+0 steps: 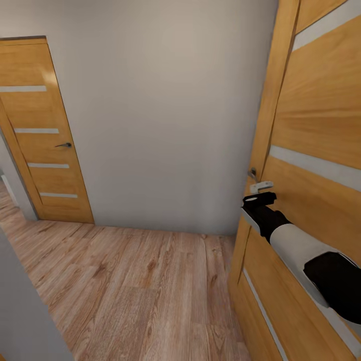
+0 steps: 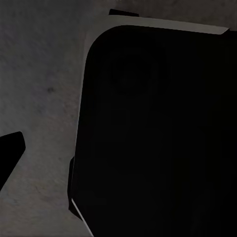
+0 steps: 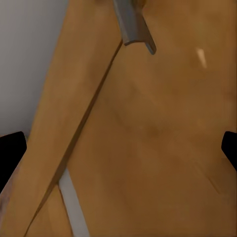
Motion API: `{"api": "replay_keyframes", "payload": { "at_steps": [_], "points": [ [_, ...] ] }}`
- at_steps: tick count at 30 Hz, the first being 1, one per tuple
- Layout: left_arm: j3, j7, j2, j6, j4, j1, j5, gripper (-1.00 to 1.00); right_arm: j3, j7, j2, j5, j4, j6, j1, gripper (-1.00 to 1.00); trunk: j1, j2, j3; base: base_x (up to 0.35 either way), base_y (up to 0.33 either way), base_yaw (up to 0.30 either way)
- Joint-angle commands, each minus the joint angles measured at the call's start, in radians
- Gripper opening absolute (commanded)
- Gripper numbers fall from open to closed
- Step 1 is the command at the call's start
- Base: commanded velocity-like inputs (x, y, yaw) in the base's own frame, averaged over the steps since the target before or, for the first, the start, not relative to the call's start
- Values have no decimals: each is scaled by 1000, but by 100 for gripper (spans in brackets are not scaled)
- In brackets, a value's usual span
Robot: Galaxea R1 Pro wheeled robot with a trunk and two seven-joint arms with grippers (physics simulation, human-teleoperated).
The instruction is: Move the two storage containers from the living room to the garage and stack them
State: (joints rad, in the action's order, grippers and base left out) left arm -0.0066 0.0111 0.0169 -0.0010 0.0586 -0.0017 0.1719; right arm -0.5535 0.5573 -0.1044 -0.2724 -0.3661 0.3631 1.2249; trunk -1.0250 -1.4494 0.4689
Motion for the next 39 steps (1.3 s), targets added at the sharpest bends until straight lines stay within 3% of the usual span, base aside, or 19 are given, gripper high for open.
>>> {"api": "replay_keyframes", "payload": {
  "at_steps": [1,7,29,39],
  "points": [
    [-1,1,0,0,1,0,8,100,-4,9,-2,-1,7,13,1,100,0,-1,1,0,0,0],
    [-1,1,0,1,1,0,8,100,-8,9,-3,1,69,-6,1,100,0,-1,1,0,0,0],
    [0,1,-2,-1,1,0,8,100,-12,19,-4,3,75,2,1,100,0,-1,1,0,0,0],
    [-1,2,-2,-1,1,0,8,100,-12,19,-44,2,76,1,1,100,0,-1,1,0,0,0]
  ]
}}
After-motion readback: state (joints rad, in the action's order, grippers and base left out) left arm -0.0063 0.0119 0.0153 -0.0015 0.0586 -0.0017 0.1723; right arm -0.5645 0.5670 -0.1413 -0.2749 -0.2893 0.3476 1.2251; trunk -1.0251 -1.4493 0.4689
